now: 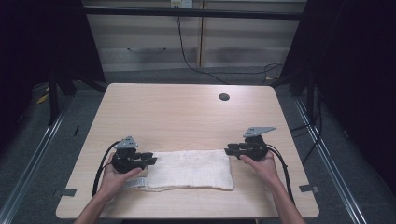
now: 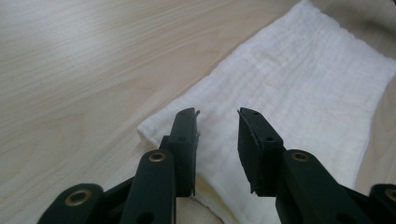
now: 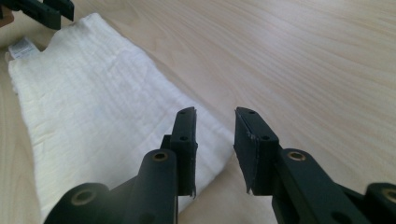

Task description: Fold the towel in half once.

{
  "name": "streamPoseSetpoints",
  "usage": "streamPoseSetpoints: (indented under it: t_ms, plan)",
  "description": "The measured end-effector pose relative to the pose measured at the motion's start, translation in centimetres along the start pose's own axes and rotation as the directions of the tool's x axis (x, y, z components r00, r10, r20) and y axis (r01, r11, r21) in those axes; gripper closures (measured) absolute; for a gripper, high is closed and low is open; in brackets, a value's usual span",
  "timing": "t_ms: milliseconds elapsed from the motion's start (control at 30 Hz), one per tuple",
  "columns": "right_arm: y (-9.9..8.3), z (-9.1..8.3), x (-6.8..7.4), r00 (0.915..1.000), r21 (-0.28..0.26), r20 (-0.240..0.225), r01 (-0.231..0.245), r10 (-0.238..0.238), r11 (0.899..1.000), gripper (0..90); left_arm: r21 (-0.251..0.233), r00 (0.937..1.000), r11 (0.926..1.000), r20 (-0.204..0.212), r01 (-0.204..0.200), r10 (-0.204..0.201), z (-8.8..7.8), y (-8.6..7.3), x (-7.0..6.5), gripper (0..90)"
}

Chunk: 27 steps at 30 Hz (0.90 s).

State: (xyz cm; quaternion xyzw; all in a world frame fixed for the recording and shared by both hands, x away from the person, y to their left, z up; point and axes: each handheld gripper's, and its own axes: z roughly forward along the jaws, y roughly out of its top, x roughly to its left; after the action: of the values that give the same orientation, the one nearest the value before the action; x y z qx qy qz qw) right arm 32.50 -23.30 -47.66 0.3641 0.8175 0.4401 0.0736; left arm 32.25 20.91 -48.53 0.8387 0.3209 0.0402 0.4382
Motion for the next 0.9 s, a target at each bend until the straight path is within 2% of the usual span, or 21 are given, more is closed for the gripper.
streamPoseSetpoints:
  t_ms: [100,233,300,467,500,567,600,667,733,800,900]
  plan:
    - [0.2,0.9,-0.6,0.9999,0.001,-0.005,-0.010,0.010,1.000,69.5,0.013,1.0000,0.9999,-0.007,-0.001,0.001,0.3,-0.3,0.0,66.4]
    - [0.0,2.1,-0.9,0.9999,0.028,-0.009,-0.010,0.010,1.000,68.7,0.017,0.9998,0.9999,0.020,0.001,-0.002,0.4,-0.3,0.2,64.8]
    - [-0.1,2.4,-0.9,0.9997,0.035,-0.021,-0.010,0.011,0.999,67.5,0.029,0.9999,0.9996,0.012,0.007,-0.007,0.5,-0.4,0.4,60.4]
    - [-0.2,3.1,-0.8,0.9998,0.057,-0.018,0.008,-0.007,0.998,65.2,0.033,0.9993,0.9989,0.016,0.033,-0.034,0.4,-0.4,0.7,53.2]
    - [-0.3,3.1,-0.8,0.9999,0.062,-0.015,0.006,-0.005,0.998,64.7,0.031,0.9988,0.9984,0.015,0.046,-0.047,0.3,-0.4,0.7,49.8]
    - [-0.4,3.2,-0.9,0.9999,0.068,-0.010,-0.005,0.006,0.998,64.1,0.022,0.9985,0.9985,0.019,0.051,-0.051,0.2,-0.3,0.7,52.2]
    - [-0.4,3.3,-1.0,1.0000,0.070,-0.007,0.004,-0.004,0.998,64.3,0.013,0.9978,0.9980,0.022,0.062,-0.062,0.1,-0.2,0.8,51.1]
    - [-0.6,3.5,-1.1,1.0000,0.083,0.002,0.004,-0.005,0.997,65.1,0.003,0.9969,0.9971,0.018,0.076,-0.076,-0.1,-0.1,0.8,46.2]
    - [-0.7,3.6,-1.3,1.0000,0.087,-0.002,0.009,-0.009,0.996,65.7,-0.008,0.9956,0.9966,0.047,0.082,-0.081,-0.3,0.0,1.0,42.4]
    - [-0.8,3.6,-1.2,0.9999,0.088,0.002,0.013,-0.013,0.996,66.5,-0.013,0.9963,0.9971,0.042,0.076,-0.075,-0.4,0.1,1.1,42.2]
    - [-0.8,3.7,-0.9,0.9990,0.095,0.012,0.042,-0.044,0.995,73.2,-0.022,0.9952,0.9958,0.043,0.089,-0.088,-0.6,0.2,1.1,42.1]
